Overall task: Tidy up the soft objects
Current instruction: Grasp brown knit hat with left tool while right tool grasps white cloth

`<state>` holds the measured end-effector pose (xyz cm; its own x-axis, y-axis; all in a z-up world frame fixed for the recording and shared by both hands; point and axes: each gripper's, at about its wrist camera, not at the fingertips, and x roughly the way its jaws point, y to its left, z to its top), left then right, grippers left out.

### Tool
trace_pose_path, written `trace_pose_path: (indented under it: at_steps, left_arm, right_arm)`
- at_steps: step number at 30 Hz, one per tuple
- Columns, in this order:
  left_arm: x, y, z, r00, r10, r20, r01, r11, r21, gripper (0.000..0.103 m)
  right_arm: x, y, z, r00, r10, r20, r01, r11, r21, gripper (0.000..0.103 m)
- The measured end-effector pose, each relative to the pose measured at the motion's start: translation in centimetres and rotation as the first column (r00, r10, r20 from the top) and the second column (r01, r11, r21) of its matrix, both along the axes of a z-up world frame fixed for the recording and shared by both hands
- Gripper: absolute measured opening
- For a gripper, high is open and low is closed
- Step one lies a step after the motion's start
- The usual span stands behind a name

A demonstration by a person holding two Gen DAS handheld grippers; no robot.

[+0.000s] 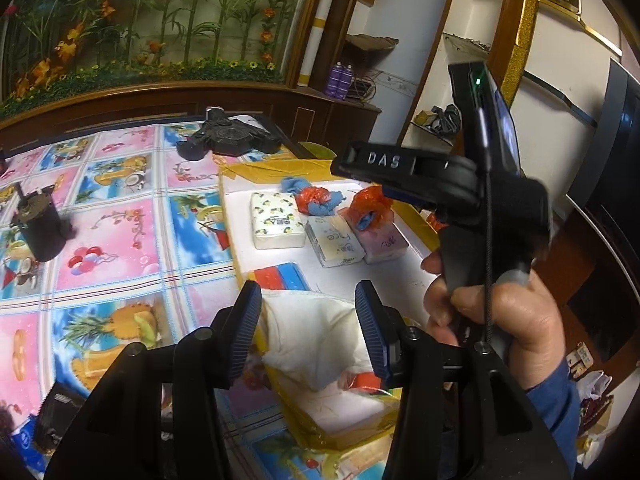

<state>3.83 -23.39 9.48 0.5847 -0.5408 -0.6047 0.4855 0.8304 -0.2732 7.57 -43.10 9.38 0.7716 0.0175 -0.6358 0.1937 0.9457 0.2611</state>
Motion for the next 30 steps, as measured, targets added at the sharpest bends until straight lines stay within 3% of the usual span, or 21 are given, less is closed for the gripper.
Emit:
trace_pose_path:
  at_steps: [7,14,16,18,22,24,26,30]
  left_arm:
    - [-2.4,6.0,1.2,0.998,0.006,-0.063,-0.007,1.0,-0.006,0.047]
    - [-5.0,17.9,0.3,0.986,0.133,-0.101,-0.133,0.991,0.007,0.047]
    - [-5.8,22.1,-0.2,0.971,0.218,-0.101,-0.219,0.976,-0.001,0.047]
    - [-6.4,25.6,-1.1,0.954,0.28,-0.107,-0.283,0.959,-0.01,0.058]
    - [-6.2,29.7,-4.1,0.917,0.353,-0.187,-0.355,0.935,0.022,0.059]
    - [-6.3,30.2,-5.0,0.918,0.337,-0.209,-0.343,0.939,0.009,0.059]
    - [-6.3,29.9,-5.6,0.93,0.297,-0.218,-0.301,0.953,0.015,0.059]
    - [-6.2,29.5,-5.9,0.945,0.253,-0.207,-0.248,0.967,0.052,0.059]
  right_arm:
    - [-1.5,2.2,0.0,0.999,0.044,0.023,-0.045,0.999,0.009,0.066]
    - [-6.9,8.0,0.1,0.969,0.245,0.022,-0.245,0.969,-0.001,0.069]
    - [-8.3,9.5,-0.3,0.945,0.328,0.011,-0.328,0.945,0.016,0.069]
    - [-9.8,11.0,-0.9,0.914,0.405,-0.011,-0.405,0.914,0.011,0.069]
    - [-11.7,12.8,-2.4,0.855,0.514,-0.066,-0.514,0.858,0.028,0.069]
    - [-12.1,13.3,-3.1,0.827,0.555,-0.092,-0.551,0.832,0.065,0.069]
    - [-12.5,13.6,-3.7,0.799,0.59,-0.12,-0.581,0.808,0.101,0.076]
    - [-14.1,14.1,-3.7,0.737,0.655,-0.166,-0.653,0.754,0.076,0.084]
